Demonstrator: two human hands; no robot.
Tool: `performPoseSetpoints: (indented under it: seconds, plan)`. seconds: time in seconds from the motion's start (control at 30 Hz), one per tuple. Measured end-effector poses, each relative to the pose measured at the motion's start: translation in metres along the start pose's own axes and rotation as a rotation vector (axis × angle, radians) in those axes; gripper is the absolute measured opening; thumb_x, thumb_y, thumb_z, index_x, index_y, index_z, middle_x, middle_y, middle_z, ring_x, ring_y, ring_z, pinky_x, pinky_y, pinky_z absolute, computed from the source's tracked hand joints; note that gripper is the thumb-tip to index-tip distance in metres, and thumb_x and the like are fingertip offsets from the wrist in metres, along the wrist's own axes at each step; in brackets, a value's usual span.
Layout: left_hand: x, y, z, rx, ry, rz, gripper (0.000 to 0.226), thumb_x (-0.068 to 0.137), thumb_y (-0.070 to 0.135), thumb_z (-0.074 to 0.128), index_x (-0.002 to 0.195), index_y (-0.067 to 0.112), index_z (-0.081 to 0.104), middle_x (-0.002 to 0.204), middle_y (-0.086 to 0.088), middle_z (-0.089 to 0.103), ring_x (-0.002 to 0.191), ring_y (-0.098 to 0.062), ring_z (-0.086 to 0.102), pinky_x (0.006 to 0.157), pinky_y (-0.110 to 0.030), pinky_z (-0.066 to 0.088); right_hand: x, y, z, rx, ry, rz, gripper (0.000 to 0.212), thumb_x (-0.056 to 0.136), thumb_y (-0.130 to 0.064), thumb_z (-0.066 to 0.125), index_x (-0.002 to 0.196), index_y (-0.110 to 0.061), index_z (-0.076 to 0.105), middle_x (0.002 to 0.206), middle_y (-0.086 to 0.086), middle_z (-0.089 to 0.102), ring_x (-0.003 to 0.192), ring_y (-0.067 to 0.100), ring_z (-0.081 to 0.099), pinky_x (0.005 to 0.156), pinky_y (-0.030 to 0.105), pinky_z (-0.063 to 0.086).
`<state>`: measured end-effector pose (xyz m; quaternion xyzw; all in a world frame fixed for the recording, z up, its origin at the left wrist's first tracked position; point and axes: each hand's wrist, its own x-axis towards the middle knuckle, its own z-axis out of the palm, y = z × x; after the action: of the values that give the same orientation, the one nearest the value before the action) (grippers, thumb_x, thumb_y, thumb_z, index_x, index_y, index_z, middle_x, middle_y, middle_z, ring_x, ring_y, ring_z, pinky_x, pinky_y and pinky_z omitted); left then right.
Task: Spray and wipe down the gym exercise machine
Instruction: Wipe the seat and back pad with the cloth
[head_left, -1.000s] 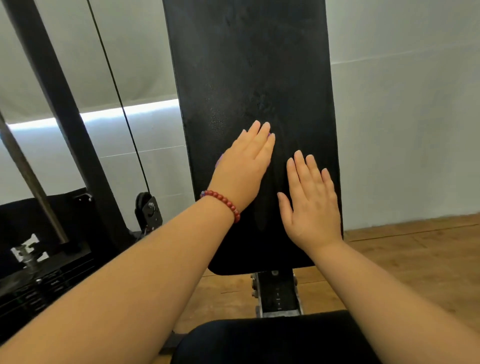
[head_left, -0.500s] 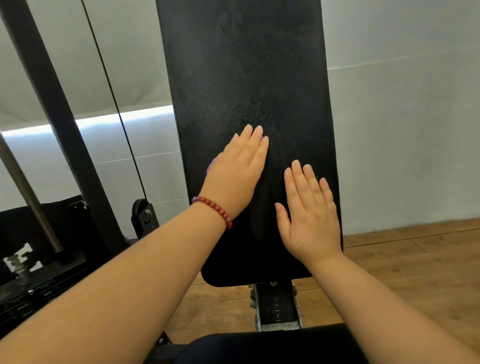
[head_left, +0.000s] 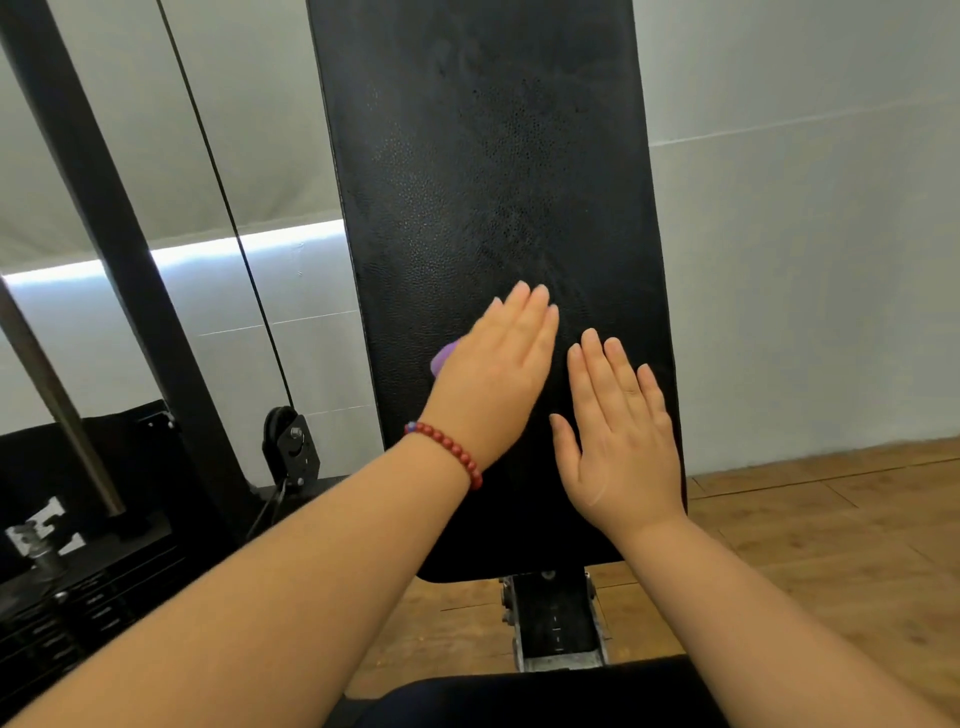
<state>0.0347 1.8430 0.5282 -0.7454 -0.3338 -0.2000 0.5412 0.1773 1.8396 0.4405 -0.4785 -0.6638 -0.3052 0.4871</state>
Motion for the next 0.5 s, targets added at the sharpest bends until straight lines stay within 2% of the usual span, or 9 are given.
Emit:
performPoseSetpoints:
  seconds: [0.13, 0.27, 0.33, 0.5]
  plan:
    - [-0.003, -0.023, -0.005, -0.056, 0.077, 0.121, 0.044, 0.088, 0.006, 0.036, 0.120, -0.007, 0.063, 0.125, -0.024, 0.062, 0.116, -0.038, 0.060, 0.096, -0.045, 0.049, -0.001, 0.000, 0.000, -0.004, 0.009, 0.001, 0.057, 0.101, -0.036, 0.033, 0.150, -0.008, 0.028, 0.158, 0.009, 0.025, 0.148, 0.021, 0.017, 0.121, 0.039, 0.012]
    - [0.015, -0.040, -0.005, -0.047, 0.098, -0.092, 0.043, 0.086, 0.003, 0.040, 0.123, -0.010, 0.058, 0.127, -0.028, 0.059, 0.118, -0.043, 0.058, 0.098, -0.048, 0.047, -0.001, 0.000, 0.001, -0.010, 0.001, 0.004, 0.057, 0.101, -0.036, 0.033, 0.150, -0.008, 0.025, 0.158, 0.008, 0.023, 0.148, 0.019, 0.015, 0.121, 0.038, 0.010]
    - [0.010, -0.022, -0.002, -0.045, 0.048, -0.096, 0.046, 0.086, 0.006, 0.038, 0.124, -0.009, 0.058, 0.129, -0.026, 0.059, 0.120, -0.041, 0.057, 0.099, -0.046, 0.047, -0.002, 0.000, 0.001, -0.008, -0.006, 0.006, 0.058, 0.101, -0.036, 0.033, 0.150, -0.008, 0.025, 0.158, 0.008, 0.022, 0.148, 0.020, 0.015, 0.122, 0.038, 0.010]
    - [-0.017, -0.013, -0.008, -0.110, 0.031, 0.190, 0.045, 0.089, 0.008, 0.035, 0.122, -0.006, 0.062, 0.128, -0.023, 0.061, 0.119, -0.038, 0.059, 0.099, -0.045, 0.048, -0.002, 0.001, 0.002, -0.012, -0.010, 0.002, 0.058, 0.101, -0.037, 0.032, 0.151, -0.008, 0.024, 0.158, 0.008, 0.022, 0.148, 0.020, 0.015, 0.122, 0.037, 0.009]
